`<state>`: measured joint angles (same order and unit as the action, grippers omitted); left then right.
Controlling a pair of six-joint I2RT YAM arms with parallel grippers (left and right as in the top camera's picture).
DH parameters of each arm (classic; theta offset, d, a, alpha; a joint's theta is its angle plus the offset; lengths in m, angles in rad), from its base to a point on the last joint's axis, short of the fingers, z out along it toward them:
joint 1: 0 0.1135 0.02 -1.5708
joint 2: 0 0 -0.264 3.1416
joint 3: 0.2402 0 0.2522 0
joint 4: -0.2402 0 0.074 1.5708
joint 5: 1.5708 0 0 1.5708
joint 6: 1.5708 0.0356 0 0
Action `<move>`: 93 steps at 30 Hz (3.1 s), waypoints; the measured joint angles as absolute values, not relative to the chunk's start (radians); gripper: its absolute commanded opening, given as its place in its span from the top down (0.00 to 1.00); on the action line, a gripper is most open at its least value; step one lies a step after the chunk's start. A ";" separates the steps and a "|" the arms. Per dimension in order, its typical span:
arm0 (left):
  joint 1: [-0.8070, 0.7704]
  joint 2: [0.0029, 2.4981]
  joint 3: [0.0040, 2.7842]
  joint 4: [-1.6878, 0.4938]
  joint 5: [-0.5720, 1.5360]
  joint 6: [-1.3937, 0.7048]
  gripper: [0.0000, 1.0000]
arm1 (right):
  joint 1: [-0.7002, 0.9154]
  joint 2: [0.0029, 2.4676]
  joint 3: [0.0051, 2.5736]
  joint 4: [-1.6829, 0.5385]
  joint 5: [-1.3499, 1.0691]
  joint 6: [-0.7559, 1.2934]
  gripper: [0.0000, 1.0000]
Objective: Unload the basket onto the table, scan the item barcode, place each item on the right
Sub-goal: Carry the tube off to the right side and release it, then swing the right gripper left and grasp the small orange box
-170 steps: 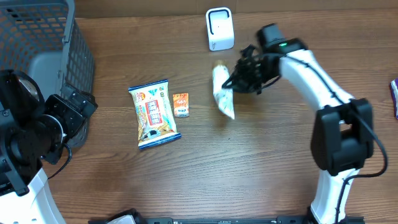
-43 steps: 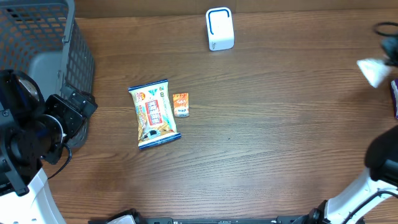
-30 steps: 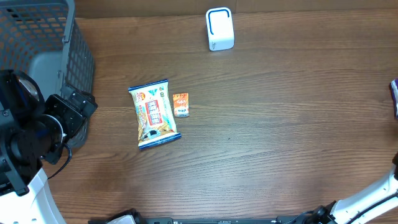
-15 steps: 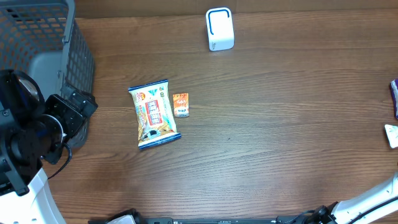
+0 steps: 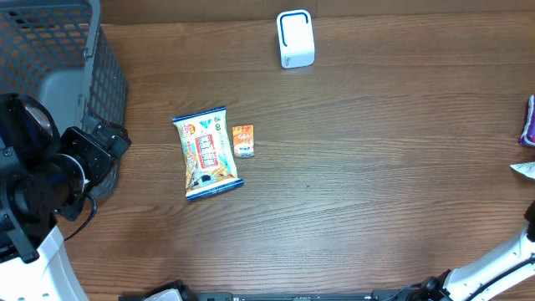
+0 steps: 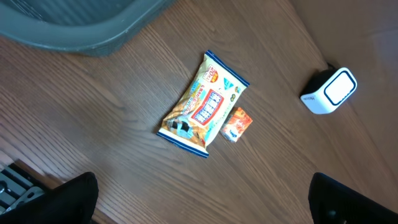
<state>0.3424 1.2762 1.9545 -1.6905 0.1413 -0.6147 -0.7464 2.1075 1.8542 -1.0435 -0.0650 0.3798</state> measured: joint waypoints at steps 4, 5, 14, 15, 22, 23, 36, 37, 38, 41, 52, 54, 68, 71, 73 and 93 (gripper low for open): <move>0.342 1.276 1.954 -1.691 0.141 -0.615 0.00 | -0.732 2.046 1.948 -1.103 -0.165 0.377 0.21; 0.342 1.276 1.954 -1.691 0.141 -0.615 0.00 | -0.728 2.025 1.962 -1.109 -0.210 0.376 0.20; 0.342 1.276 1.954 -1.691 0.141 -0.615 0.00 | -0.543 1.931 1.983 -1.264 -0.660 0.226 0.21; 0.342 1.276 1.954 -1.691 0.142 -0.615 0.00 | -0.500 1.933 1.980 -1.279 -0.675 0.203 0.18; 0.342 1.276 1.954 -1.691 0.141 -0.615 0.00 | -0.169 1.934 1.917 -1.287 -0.634 0.129 0.00; 0.342 1.276 1.954 -1.691 0.141 -0.615 0.00 | -0.122 1.935 1.905 -1.280 -0.619 0.126 0.00; 0.342 1.276 1.954 -1.691 0.141 -0.615 0.00 | 0.340 1.938 1.799 -1.003 -0.503 0.128 0.00; 0.342 1.276 1.954 -1.691 0.141 -0.615 0.00 | 0.365 1.938 1.796 -0.994 -0.477 0.148 0.00; 0.342 1.276 1.954 -1.691 0.141 -0.615 0.00 | 0.387 1.939 1.795 -0.988 -0.443 0.177 0.00; 0.342 1.276 1.954 -1.691 0.141 -0.615 0.00 | 0.437 1.952 1.794 -0.976 -0.339 0.273 0.00; 0.342 1.276 1.954 -1.691 0.141 -0.615 0.00 | 0.571 2.117 1.793 -0.844 -0.218 0.398 0.17; 0.342 1.276 1.954 -1.691 0.141 -0.615 0.00 | 0.600 2.160 1.793 -0.804 -0.215 0.410 0.24; 0.342 1.276 1.954 -1.691 0.141 -0.615 0.00 | 0.681 2.294 1.790 -0.771 -0.133 0.520 0.55; 0.342 1.276 1.954 -1.691 0.141 -0.615 0.00 | 0.677 2.294 1.791 -0.831 -0.086 0.523 0.59; 0.342 1.276 1.954 -1.691 0.141 -0.615 0.00 | 0.672 2.294 1.804 -0.871 -0.069 0.525 0.59; 0.342 1.276 1.954 -1.691 0.141 -0.615 0.00 | 0.607 2.231 1.932 -1.119 0.048 0.432 0.42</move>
